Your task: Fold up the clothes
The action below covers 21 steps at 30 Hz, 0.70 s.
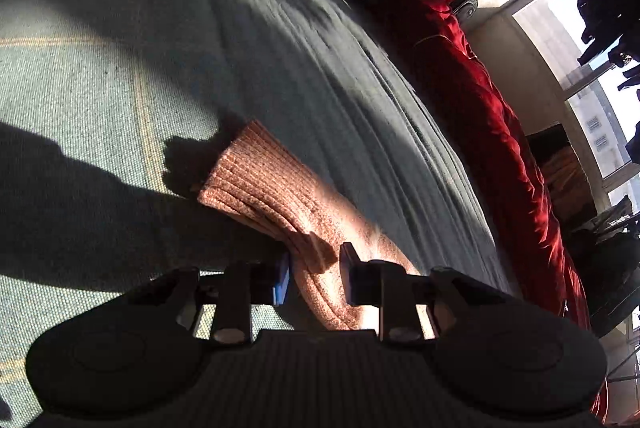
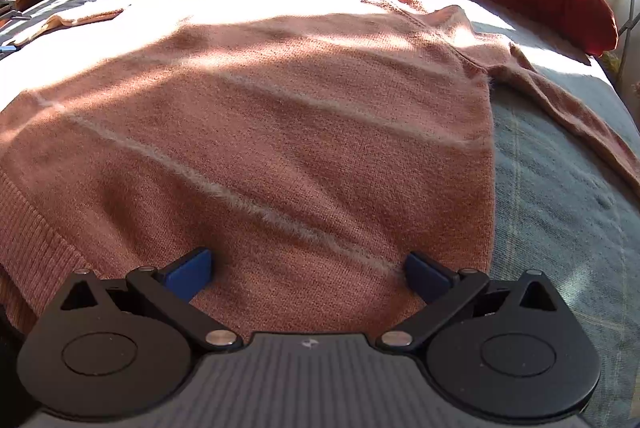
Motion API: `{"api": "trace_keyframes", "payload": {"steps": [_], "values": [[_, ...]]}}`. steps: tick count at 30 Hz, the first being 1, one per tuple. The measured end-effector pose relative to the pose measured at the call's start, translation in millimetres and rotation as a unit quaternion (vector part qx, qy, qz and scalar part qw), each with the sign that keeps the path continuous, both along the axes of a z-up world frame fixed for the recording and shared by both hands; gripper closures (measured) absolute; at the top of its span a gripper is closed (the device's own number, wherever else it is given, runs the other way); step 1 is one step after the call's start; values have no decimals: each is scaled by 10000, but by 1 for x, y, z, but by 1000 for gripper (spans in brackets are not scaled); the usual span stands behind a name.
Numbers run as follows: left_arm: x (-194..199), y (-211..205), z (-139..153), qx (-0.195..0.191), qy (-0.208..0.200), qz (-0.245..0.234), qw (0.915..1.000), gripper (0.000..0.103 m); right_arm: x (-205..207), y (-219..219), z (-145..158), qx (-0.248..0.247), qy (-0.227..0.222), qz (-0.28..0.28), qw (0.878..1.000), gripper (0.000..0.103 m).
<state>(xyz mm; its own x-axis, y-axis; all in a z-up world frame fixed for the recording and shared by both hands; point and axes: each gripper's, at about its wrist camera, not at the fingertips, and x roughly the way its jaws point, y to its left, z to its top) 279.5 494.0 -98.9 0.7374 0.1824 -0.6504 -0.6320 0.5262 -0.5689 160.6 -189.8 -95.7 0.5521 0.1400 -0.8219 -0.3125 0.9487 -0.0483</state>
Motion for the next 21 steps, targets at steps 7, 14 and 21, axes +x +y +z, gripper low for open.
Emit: {"api": "trace_keyframes", "payload": {"steps": [7, 14, 21], "values": [[10, 5, 27, 1037, 722, 253, 9917, 81, -1, -1, 0, 30, -32, -2, 10000, 0], [36, -75, 59, 2255, 654, -1059, 9663, 43, -2, 0, 0, 13, -51, -28, 10000, 0], [85, -138, 46, 1159, -119, -2981, 9474, 38, -1, 1, 0, -33, -13, -56, 10000, 0]]}}
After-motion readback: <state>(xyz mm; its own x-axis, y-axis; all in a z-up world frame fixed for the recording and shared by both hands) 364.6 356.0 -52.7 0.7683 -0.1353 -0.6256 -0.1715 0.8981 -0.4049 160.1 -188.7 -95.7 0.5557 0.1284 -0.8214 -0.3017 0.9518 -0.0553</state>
